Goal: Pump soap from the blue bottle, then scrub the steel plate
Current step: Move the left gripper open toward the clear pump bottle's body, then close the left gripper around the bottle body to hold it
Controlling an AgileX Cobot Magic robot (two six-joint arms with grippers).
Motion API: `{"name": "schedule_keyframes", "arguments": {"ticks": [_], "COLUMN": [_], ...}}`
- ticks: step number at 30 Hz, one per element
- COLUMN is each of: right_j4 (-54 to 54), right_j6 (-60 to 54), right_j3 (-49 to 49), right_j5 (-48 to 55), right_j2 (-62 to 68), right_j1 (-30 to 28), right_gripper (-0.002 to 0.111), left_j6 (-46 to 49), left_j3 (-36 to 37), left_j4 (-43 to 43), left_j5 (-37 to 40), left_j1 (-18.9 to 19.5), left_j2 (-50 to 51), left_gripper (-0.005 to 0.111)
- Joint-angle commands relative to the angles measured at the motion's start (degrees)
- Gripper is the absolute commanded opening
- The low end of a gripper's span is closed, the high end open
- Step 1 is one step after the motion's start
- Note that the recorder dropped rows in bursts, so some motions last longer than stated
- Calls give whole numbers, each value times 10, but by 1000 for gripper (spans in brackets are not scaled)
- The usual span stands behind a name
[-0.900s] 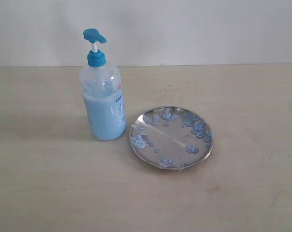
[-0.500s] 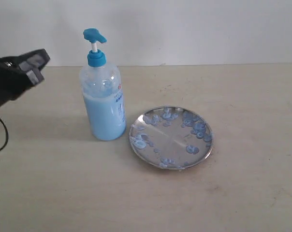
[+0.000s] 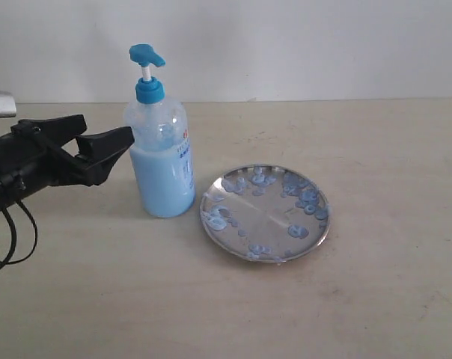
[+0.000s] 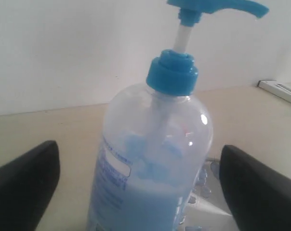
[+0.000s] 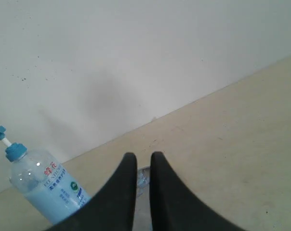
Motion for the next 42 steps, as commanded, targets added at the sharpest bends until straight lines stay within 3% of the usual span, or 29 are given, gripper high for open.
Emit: {"name": "schedule_keyframes", "arguments": {"ticks": [1, 10, 15, 24, 30, 34, 42], "right_j4": [0, 0, 0, 0, 0, 0, 0], "right_j6": [7, 6, 6, 6, 6, 6, 6], "right_j3": [-1, -1, -1, -1, -1, -1, -1], "right_j5": [5, 5, 1, 1, 1, 1, 1], "right_j2": [24, 92, 97, 97, 97, 97, 97], "right_j1": [-2, -2, -2, -2, -2, -2, -2], "right_gripper": [0, 0, 0, 0, 0, 0, 0], "left_j6": [-8, -12, -122, -110, -93, -108, -73], "left_j3": [-4, -6, -25, -26, -30, -38, -38], "left_j4": [8, -14, -51, -51, 67, 169, 168], "left_j5": [-42, -25, 41, 28, 11, 12, 27], "left_j1": [-2, -2, -2, -2, -2, -2, -2], "left_j2": [0, 2, 4, 4, 4, 4, 4], "left_gripper": [84, 84, 84, 84, 84, 107, 110]}}
